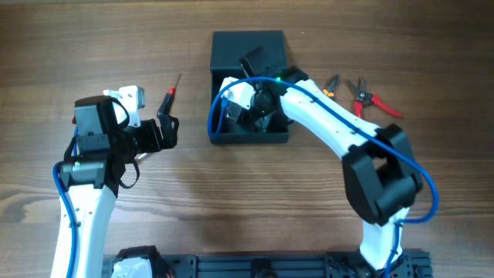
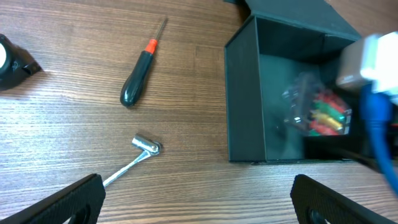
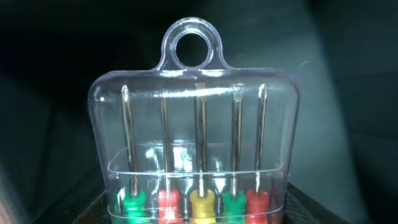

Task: Pack container
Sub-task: 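Lower the case into the box and open the right gripper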

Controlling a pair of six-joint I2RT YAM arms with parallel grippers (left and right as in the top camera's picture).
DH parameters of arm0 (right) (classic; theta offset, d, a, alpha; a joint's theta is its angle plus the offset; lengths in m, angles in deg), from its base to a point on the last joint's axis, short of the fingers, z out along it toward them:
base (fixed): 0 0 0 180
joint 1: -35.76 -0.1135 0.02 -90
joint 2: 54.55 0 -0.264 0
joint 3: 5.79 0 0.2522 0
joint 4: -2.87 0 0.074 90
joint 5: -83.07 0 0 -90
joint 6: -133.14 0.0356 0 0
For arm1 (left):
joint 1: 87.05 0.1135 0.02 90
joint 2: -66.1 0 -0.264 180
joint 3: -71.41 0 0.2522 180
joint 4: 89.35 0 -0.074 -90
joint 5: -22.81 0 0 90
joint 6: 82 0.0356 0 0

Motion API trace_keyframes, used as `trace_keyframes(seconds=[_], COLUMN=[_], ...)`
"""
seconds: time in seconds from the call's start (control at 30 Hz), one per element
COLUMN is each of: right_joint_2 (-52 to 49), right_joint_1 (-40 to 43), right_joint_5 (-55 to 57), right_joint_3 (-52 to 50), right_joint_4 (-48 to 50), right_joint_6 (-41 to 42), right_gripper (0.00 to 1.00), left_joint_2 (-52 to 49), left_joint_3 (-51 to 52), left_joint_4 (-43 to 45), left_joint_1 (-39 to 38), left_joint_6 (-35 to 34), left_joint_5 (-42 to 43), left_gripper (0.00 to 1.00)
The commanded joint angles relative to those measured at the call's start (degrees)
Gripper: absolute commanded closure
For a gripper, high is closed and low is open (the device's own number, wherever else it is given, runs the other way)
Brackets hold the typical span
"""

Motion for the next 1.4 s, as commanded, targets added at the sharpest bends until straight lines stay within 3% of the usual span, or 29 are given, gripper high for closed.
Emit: trace_keyframes(seconds=[0.0,0.07,0.1,0.13,0.27,0.37,0.47,0.57,0.63,0.83,1.07,1.37], right_joint_2=[-1.8,-2.0,-2.0,-2.0,-2.0,-2.0,-2.0,-2.0,-2.0,-2.0,-1.7,1.7], right_joint_1=[-0.1,-0.1,-0.1,0.0,0.2,0.2,0.2,0.2,0.2,0.2,0.4,0.9], right_joint_5=[-0.5,-0.5,-0.5,-0.5,-0.5,-0.5,-0.5,-0.5,-0.5,-0.5,-0.3,0.2], right_joint_3=[1.0,0.9,0.9,0.9,0.9,0.9,0.9,0.9,0.9,0.9,1.2,13.4], right_joint_4=[0.1,0.2,0.3,0.4,0.2,-0.1,0.0,-0.1,-0.1,0.0,2.1,-6.4], right_joint_6=[-0.5,-0.5,-0.5,-0.5,1.0,1.2,2.5,2.5,2.5,2.5,4.2,11.7], right_gripper=[0.96,0.94,0.85,0.67,0.41,0.37,0.25,0.21,0.13,0.06,0.04,0.05], left_joint_2=[-0.1,-0.1,-0.1,-0.1,-0.1,-0.1,-0.1,-0.1,-0.1,-0.1,-0.1,-0.1], left_joint_3=[-1.0,-1.0,-1.0,-1.0,-1.0,-1.0,-1.0,-1.0,-1.0,-1.0,-1.0,-1.0], left_joint_4=[-0.4,-0.6,-0.8,-0.9,-1.1,-1.2,-1.2,-1.2,-1.2,-1.4,-1.4,-1.4], left_joint_1=[0.2,0.2,0.2,0.2,0.2,0.2,0.2,0.2,0.2,0.2,0.2,0.2], left_joint_6=[0.9,0.9,0.9,0.9,0.9,0.9,0.9,0.9,0.9,0.9,0.9,0.9], left_joint_5=[-0.3,-0.3,-0.3,-0.3,-0.3,-0.3,-0.3,-0.3,-0.3,-0.3,-0.3,-0.3], left_gripper=[0.00,0.00,0.00,0.00,0.00,0.00,0.00,0.00,0.00,0.00,0.00,0.00])
